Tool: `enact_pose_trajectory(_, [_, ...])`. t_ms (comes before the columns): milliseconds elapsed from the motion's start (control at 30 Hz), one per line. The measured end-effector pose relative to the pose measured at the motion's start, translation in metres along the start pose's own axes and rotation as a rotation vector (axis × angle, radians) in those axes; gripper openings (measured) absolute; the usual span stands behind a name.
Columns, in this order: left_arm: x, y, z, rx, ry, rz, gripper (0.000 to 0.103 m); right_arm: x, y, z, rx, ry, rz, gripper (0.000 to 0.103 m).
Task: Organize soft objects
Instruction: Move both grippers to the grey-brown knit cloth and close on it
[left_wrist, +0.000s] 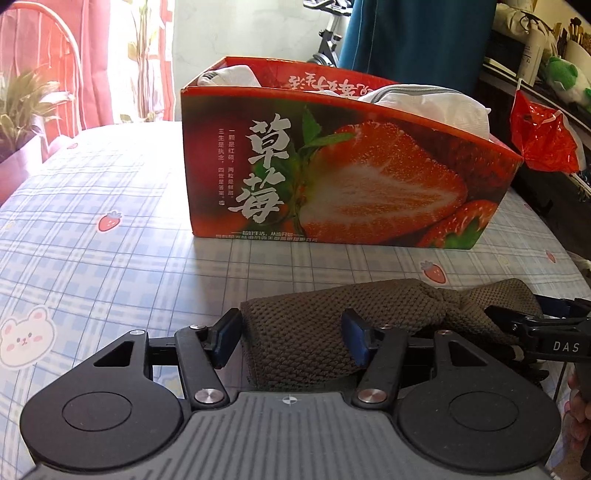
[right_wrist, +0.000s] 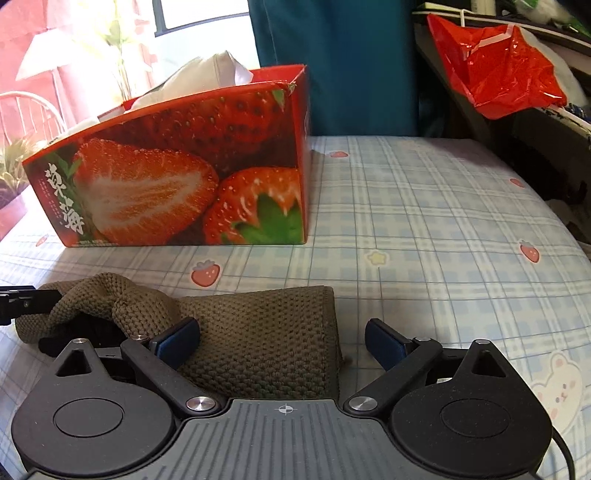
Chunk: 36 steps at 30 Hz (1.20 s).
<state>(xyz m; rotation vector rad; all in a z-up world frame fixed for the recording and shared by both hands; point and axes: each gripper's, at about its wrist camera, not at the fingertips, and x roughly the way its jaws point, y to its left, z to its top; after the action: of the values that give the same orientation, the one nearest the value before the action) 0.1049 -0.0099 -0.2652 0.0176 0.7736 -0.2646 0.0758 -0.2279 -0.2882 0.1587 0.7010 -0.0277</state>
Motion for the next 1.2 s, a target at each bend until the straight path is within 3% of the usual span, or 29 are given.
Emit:
enact_pose_trajectory(300, [-0.005,0.007,-0.007,-0.037,-0.03,0.015,0.071,0.0,0.001,-0.006,-0.043,-0.03,0.019,0.101])
enact_pose_trajectory(733, [-0.002,0.011,-0.012,-0.076,-0.015,-0.019,0.072,-0.002,0.002,-0.007,-0.05,-0.037,0.027,0.1])
enact_pose_trajectory(1033, [-0.007,0.01,-0.014,-0.067,-0.022,-0.031,0.07,-0.008,0.005,-0.012,-0.074,-0.068,0.077,0.076])
enact_pose_trajectory(1100, [-0.008,0.01,-0.014,-0.066,-0.026,-0.034,0.07,-0.01,0.007,-0.013,-0.08,-0.075,0.089,0.066])
enact_pose_trajectory(1167, [-0.008,0.01,-0.014,-0.063,-0.032,-0.046,0.062,-0.01,0.009,-0.013,-0.091,-0.082,0.097,0.063])
enact_pose_trajectory(1200, [-0.008,0.009,-0.014,-0.06,-0.034,-0.063,0.052,-0.011,0.009,-0.013,-0.096,-0.086,0.098,0.059])
